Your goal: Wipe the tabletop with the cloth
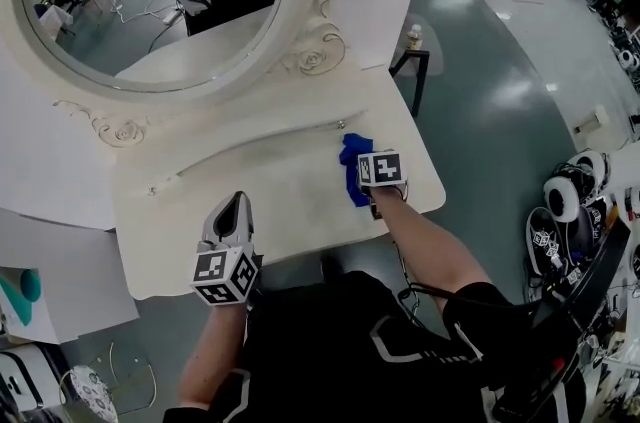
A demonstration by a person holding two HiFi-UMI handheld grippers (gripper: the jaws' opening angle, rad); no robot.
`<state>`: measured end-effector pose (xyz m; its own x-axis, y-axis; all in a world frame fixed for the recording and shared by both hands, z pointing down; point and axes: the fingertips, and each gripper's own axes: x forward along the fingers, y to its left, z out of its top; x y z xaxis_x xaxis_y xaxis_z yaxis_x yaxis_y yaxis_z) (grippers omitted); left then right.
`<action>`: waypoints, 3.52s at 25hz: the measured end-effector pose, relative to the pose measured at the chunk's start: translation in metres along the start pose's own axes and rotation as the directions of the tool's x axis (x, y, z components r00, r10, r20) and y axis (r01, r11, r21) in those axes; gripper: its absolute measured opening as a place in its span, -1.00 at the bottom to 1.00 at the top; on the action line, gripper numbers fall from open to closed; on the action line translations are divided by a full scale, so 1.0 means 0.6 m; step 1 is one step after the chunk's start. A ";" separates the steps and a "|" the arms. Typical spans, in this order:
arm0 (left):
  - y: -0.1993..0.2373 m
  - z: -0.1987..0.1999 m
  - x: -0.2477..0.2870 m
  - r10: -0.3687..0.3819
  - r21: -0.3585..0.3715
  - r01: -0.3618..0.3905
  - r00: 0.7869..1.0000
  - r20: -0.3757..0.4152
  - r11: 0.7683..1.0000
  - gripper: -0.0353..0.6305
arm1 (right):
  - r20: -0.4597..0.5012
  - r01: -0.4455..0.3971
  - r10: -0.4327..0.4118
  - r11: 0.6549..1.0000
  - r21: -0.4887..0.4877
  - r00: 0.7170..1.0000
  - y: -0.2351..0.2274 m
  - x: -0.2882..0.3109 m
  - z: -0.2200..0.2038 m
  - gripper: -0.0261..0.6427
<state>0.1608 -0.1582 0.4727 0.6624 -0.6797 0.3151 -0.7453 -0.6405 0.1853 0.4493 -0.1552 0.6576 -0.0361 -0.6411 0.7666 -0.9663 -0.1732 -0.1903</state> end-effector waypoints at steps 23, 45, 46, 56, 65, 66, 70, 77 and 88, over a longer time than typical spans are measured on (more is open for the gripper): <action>-0.054 -0.016 0.016 -0.022 0.035 0.025 0.998 -0.064 0.999 -0.87 | 0.022 0.216 -0.219 0.973 0.084 0.976 -0.274 -0.084 -0.009 -0.66; 0.186 -0.044 -0.230 0.141 -0.079 -0.138 0.989 0.040 0.987 -0.87 | 0.282 -0.083 0.135 0.979 -0.188 0.950 0.240 -0.186 0.092 -0.67; 0.210 -0.051 -0.255 0.164 -0.093 -0.160 0.986 0.041 0.983 -0.87 | 0.274 -0.137 0.192 0.968 -0.209 0.943 0.305 -0.184 0.088 -0.67; 0.411 -0.117 -0.556 0.402 -0.198 -0.381 0.912 0.078 0.903 -0.87 | 0.031 -0.541 0.596 0.748 -0.384 0.803 0.901 -0.128 -0.028 -0.67; 0.530 -0.189 -0.745 0.527 -0.265 -0.496 0.848 0.056 0.826 -0.87 | -0.119 -0.604 0.624 0.663 -0.442 0.773 1.192 -0.023 -0.159 -0.67; 0.538 -0.196 -0.755 0.533 -0.269 -0.503 0.844 0.049 0.821 -0.87 | -0.123 -0.590 0.608 0.671 -0.449 0.785 1.205 -0.009 -0.170 -0.67; 0.555 -0.207 -0.786 0.553 -0.279 -0.522 0.832 0.044 0.806 -0.87 | -0.129 -0.550 0.570 0.670 -0.499 0.812 1.246 0.035 -0.194 -0.67; 0.567 -0.215 -0.797 0.556 -0.293 -0.524 0.830 0.032 0.800 -0.87 | -0.180 -0.498 0.501 0.625 -0.601 0.846 1.263 0.077 -0.225 -0.67; 0.541 -0.207 -0.753 0.515 -0.272 -0.495 0.857 0.000 0.825 -0.87 | -0.245 -0.513 0.473 0.602 -0.612 0.846 1.230 0.101 -0.251 -0.67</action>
<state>-0.3902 -0.0148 0.5059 0.1845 -0.9125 0.3652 -0.9636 -0.0949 0.2498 -0.3045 -0.2094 0.6560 -0.5497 -0.4410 0.7095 -0.7188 0.6824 -0.1328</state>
